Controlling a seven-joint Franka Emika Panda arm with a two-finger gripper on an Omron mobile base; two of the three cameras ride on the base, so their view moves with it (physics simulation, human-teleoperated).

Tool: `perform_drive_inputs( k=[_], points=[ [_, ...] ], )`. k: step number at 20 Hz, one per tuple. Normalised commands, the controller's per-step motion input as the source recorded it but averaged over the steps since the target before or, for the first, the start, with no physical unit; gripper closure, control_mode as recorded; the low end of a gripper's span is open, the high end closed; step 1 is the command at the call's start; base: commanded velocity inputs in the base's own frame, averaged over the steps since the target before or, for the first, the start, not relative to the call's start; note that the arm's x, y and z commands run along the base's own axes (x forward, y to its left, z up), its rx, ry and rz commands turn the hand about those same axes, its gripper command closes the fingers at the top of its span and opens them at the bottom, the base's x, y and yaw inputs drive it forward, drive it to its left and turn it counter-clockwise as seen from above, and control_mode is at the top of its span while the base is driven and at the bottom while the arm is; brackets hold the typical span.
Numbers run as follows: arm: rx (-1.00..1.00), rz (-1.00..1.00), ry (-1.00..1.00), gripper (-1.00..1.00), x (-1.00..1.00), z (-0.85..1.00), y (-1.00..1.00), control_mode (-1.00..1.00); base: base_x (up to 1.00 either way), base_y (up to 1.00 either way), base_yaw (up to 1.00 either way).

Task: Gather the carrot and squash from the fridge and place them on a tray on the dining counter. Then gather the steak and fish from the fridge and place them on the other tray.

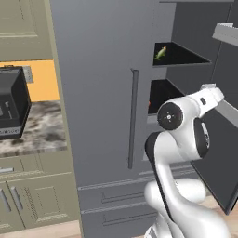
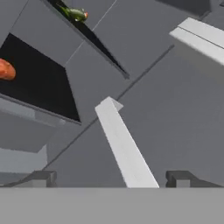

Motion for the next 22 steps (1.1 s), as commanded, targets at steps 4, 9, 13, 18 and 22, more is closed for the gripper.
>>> perform_drive_inputs(
  k=[4,9,13,18,22],
  points=[
    [0.25,0.07,-0.2,-1.0,0.49,-0.03,0.48,-1.0,0.0,0.0,0.0],
    [0.26,0.02,-0.12,-1.0,0.31,-0.03,0.51,-1.0,0.0,0.0,0.0],
    [0.21,0.02,-0.08,-1.0,0.08,0.0,0.59,-1.0,0.0,0.0,0.0],
    [0.17,0.08,0.0,-1.0,0.14,0.0,0.48,-1.0,0.0,0.0,0.0],
    [0.16,0.11,0.0,-1.0,0.14,0.0,0.36,-1.0,0.0,0.0,0.0]
  ],
)
